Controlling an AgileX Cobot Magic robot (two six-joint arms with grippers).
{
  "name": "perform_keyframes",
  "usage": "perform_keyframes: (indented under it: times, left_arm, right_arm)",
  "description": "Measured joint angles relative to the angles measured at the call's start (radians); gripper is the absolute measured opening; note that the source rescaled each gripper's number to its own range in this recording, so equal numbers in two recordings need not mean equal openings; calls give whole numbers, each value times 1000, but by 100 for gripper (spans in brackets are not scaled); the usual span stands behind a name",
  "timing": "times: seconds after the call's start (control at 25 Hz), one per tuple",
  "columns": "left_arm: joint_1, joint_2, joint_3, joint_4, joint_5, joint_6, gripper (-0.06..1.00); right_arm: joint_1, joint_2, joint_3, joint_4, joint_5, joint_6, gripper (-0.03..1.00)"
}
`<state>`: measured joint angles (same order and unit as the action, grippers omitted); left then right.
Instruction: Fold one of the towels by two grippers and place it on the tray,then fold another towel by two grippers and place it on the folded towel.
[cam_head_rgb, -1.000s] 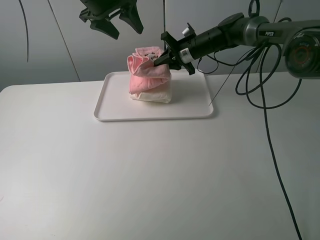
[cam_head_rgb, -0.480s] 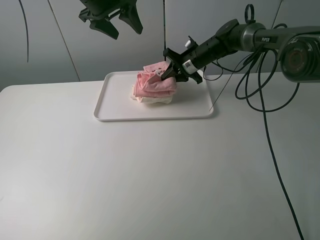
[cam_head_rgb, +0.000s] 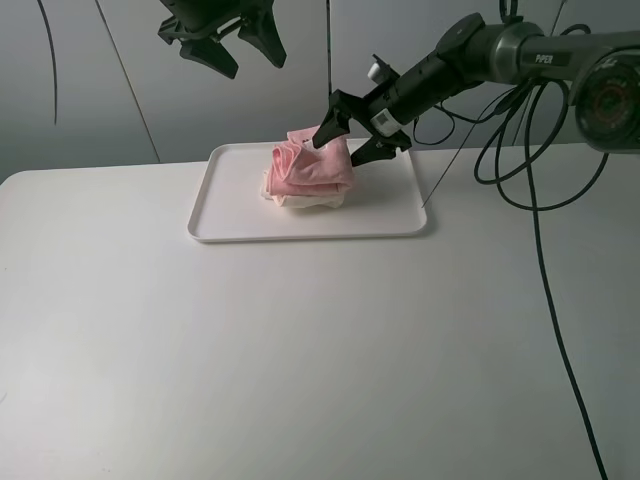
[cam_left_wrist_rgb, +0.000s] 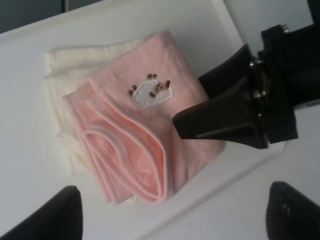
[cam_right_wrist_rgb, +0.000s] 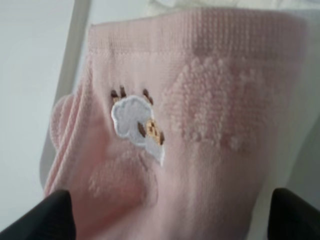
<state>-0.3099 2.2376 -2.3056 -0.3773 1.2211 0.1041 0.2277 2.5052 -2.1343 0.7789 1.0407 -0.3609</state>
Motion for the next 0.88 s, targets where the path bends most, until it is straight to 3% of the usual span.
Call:
perform_keyframes:
  times: [0.16, 0.32, 0.52, 0.64, 0.88]
  left_arm:
    - [0, -5, 0, 2, 0, 8, 95]
    - [0, -22, 0, 27, 0, 26, 95]
    - [0, -80, 23, 141, 0, 30, 95]
    - [0, -138, 87, 197, 0, 41, 95]
    - [14, -300, 298, 230, -4, 52, 95]
  right_arm:
    - [-5, -113, 0, -181, 51, -10, 84]
    - [-40, -227, 0, -278, 128, -1, 84]
    - [-86, -381, 43, -451, 166, 44, 80]
    - [-101, -536, 226, -574, 93, 67, 78]
    - [-116, -930, 812, -626, -203, 80, 78]
